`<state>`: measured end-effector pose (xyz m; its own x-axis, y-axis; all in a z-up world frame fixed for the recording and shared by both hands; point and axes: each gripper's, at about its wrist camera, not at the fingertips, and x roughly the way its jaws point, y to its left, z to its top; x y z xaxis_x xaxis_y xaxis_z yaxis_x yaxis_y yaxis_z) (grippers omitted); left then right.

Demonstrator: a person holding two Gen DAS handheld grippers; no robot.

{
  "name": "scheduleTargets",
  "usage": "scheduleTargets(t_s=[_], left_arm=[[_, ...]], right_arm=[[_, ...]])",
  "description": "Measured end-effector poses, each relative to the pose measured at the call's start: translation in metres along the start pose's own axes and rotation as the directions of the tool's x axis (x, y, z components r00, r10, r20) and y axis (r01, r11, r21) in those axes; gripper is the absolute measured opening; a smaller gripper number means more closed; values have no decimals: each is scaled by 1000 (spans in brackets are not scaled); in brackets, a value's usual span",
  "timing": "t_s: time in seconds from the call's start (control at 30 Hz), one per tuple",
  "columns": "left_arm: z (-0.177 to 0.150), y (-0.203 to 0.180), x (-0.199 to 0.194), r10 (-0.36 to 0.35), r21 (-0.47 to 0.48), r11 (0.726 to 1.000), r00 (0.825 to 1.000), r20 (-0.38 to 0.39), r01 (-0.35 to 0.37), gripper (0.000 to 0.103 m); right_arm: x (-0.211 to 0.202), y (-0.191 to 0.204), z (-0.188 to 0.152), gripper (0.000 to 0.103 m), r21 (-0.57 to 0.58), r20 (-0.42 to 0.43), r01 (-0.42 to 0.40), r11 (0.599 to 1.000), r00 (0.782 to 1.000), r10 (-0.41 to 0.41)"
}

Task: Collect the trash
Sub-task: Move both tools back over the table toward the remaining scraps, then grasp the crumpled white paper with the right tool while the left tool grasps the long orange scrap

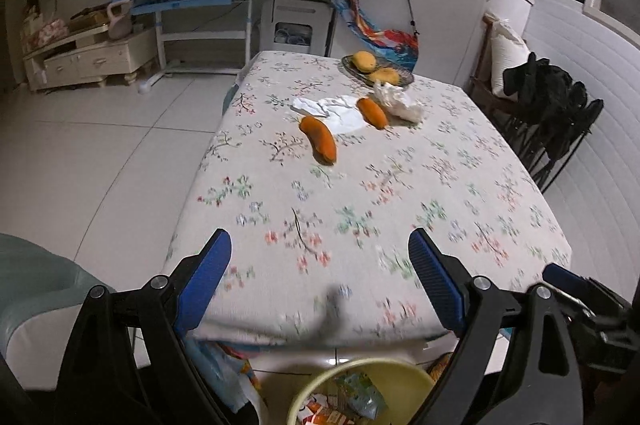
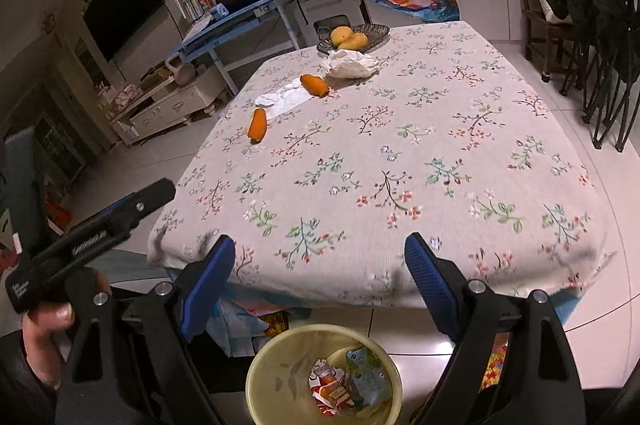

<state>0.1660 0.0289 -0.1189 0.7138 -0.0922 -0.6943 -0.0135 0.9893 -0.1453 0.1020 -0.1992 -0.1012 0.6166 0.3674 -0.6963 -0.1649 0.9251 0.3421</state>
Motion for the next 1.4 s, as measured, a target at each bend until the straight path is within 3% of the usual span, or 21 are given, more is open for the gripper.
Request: scheduleTargets(t_s=[0.33, 0.7, 1.03, 1.4], left_arm=[[46, 1, 62, 27, -20, 999, 999, -40, -28, 87], [73, 3, 132, 33, -53, 998, 993, -113, -39, 87], [88, 1, 164, 16, -59, 998, 989, -150, -25, 87], [93, -8, 177, 16, -44, 999, 985, -170, -23, 87]], right_arm=[[30, 0, 51, 83, -44, -14, 6, 999, 1000, -7], [96, -13, 126, 83, -59, 10, 41, 997, 999, -41], [136, -36, 162, 85, 11, 5, 35, 999, 999, -35], [185, -31, 190, 87, 0, -39, 3, 1000, 999, -3]])
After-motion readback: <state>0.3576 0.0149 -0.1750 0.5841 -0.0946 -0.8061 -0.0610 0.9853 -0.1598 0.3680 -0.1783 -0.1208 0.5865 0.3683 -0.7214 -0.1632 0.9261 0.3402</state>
